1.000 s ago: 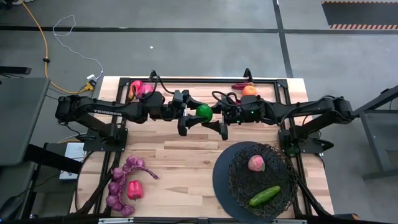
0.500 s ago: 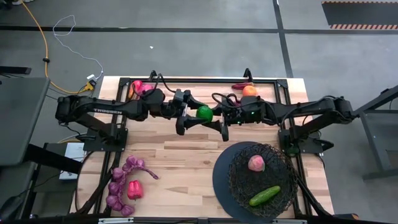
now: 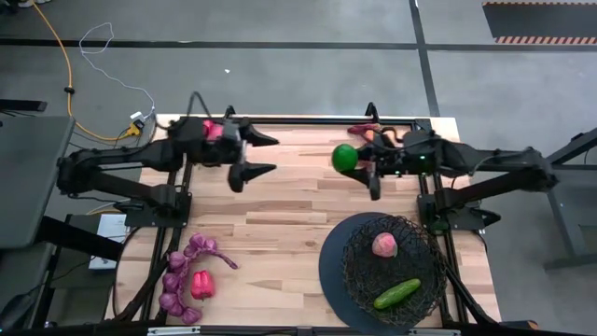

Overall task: Build produce basket
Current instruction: Put the green lime into the basket

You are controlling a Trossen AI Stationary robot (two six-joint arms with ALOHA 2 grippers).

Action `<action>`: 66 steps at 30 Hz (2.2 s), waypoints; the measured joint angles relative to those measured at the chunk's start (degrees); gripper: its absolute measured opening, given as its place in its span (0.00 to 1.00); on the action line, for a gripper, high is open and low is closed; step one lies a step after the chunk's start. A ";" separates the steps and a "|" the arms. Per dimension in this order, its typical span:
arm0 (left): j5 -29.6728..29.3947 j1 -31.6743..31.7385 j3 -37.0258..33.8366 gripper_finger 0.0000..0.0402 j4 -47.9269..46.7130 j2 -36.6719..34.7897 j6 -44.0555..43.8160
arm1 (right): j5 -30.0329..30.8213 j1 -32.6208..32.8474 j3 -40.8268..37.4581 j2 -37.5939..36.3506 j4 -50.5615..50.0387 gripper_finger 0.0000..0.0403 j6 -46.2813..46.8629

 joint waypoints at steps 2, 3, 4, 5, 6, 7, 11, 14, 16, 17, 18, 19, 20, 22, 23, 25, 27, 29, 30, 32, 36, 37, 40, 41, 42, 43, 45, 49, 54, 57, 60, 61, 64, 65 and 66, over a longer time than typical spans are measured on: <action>-3.14 -1.50 0.01 0.86 -1.74 -1.69 0.16 | 0.11 0.00 0.00 -1.42 -1.95 0.53 0.34; -4.73 -2.20 0.00 0.86 -2.12 -2.16 0.59 | 0.13 0.02 -0.02 -2.07 -3.33 0.53 0.39; -6.34 -2.88 0.00 0.86 -2.01 -2.51 1.13 | 0.13 0.02 -0.04 -2.55 -4.36 0.53 0.51; -7.80 -3.55 0.00 0.86 -2.18 -2.79 1.64 | 0.13 0.02 -0.04 -3.02 -4.69 0.53 0.72; -9.00 -3.97 0.00 0.86 -2.11 -2.90 2.09 | -0.04 0.02 -0.04 -3.47 -5.24 0.53 1.53; -10.10 -4.35 0.00 0.86 -2.04 -2.96 2.59 | -0.59 0.02 -0.04 -3.76 -5.95 0.53 2.45; -11.85 -5.16 0.00 0.86 -2.34 -2.94 5.25 | -9.16 0.75 -0.04 -3.95 -10.82 0.53 10.13; -13.12 -5.21 0.00 0.86 -3.39 -2.61 6.52 | -14.69 4.54 -0.04 -3.53 -19.81 0.53 15.43; -14.41 -5.22 0.00 0.86 -3.94 -2.12 5.14 | -17.90 8.69 -0.07 -3.38 -26.37 0.53 18.78; -15.11 -5.20 0.00 0.86 -4.10 -2.05 4.27 | -19.21 10.99 -0.09 -3.40 -29.08 0.53 21.06; -15.76 -5.16 0.00 0.86 -3.98 -2.05 3.25 | -20.69 13.44 -0.07 -3.44 -31.06 0.53 23.93; -16.35 -5.15 0.00 0.86 -3.87 -2.13 2.83 | -22.20 16.01 -0.07 -3.46 -32.81 0.54 26.99; -16.72 -5.12 0.00 0.86 -3.81 -2.15 2.55 | -23.63 18.88 -0.08 -3.47 -34.18 0.54 30.45; -17.71 -5.12 0.00 0.86 -3.89 -2.11 2.63 | -25.03 25.47 -0.07 -3.53 -36.18 0.54 37.67; -17.98 -5.14 0.00 0.86 -3.89 -2.11 2.96 | -25.11 28.99 -0.07 -3.44 -37.41 0.54 41.24; -18.98 -5.14 0.00 0.86 -3.85 -2.13 3.46 | -24.21 35.60 -0.23 -2.72 -40.74 0.54 47.55; -19.30 -5.14 0.00 0.86 -3.90 -2.11 3.92 | -21.91 41.50 -1.37 -1.79 -42.65 0.54 52.10; -19.31 -5.14 0.00 0.86 -3.97 -2.13 4.64 | -19.26 45.97 -3.71 -0.77 -42.45 0.54 57.46; -19.31 -5.14 0.00 0.86 -4.25 -2.13 4.91 | -18.24 47.58 -5.05 -0.17 -41.84 0.54 60.08; -18.98 -5.14 0.00 0.86 -4.77 -2.11 4.93 | -16.84 49.75 -7.76 1.44 -41.50 0.54 63.94; -18.45 -5.14 0.00 0.86 -4.75 -2.13 4.98 | -16.65 50.97 -13.06 4.92 -41.11 0.55 68.24; -18.40 -5.14 0.00 0.86 -4.75 -2.13 5.07 | -16.79 50.97 -14.33 5.73 -40.60 0.55 68.79; -18.37 -5.14 0.00 0.86 -4.73 -2.13 6.02 | -18.85 50.90 -17.76 8.15 -39.08 0.55 70.78; -18.37 -5.14 0.00 0.86 -4.72 -2.13 6.25 | -19.69 50.90 -18.61 8.82 -38.20 0.55 71.01; -18.37 -5.14 0.00 0.86 -4.73 -2.13 6.48 | -20.19 50.90 -19.21 9.55 -37.38 0.55 71.06; -18.37 -5.14 0.00 0.86 -4.71 -2.13 6.49 | -20.50 50.90 -19.65 10.26 -36.86 0.55 71.07; -18.37 -5.14 0.00 0.86 -4.71 -2.13 6.49 | -20.51 50.86 -19.96 11.48 -36.73 0.55 71.07; -18.42 -5.14 0.00 0.86 -4.69 -2.13 6.49 | -18.07 50.80 -19.93 12.53 -35.53 0.55 71.18; -18.44 -5.14 0.00 0.86 -4.59 -2.13 6.53 | -16.14 50.78 -19.89 12.64 -34.91 0.55 73.15; -18.46 -5.14 0.00 0.86 -4.53 -2.13 6.51 | -16.39 50.80 -19.89 12.64 -34.94 0.55 73.10; -18.63 -5.14 0.00 0.86 -4.53 -2.13 6.53 | -15.91 50.80 -19.89 12.64 -34.91 0.55 72.12; -18.73 -5.14 0.00 0.86 -4.53 -2.13 6.53 | -15.19 50.80 -19.89 12.64 -34.83 0.55 72.10; -18.81 -5.14 0.00 0.86 -4.53 -2.13 6.52 | -13.92 50.80 -19.87 12.64 -34.47 0.55 72.10; -18.81 -5.14 0.00 0.86 -4.53 -2.13 6.53 | -13.77 50.80 -19.87 12.64 -34.15 0.55 72.08; -18.81 -5.14 0.00 0.86 -4.53 -2.13 6.52 | -13.79 50.80 -19.87 12.64 -34.00 0.55 72.07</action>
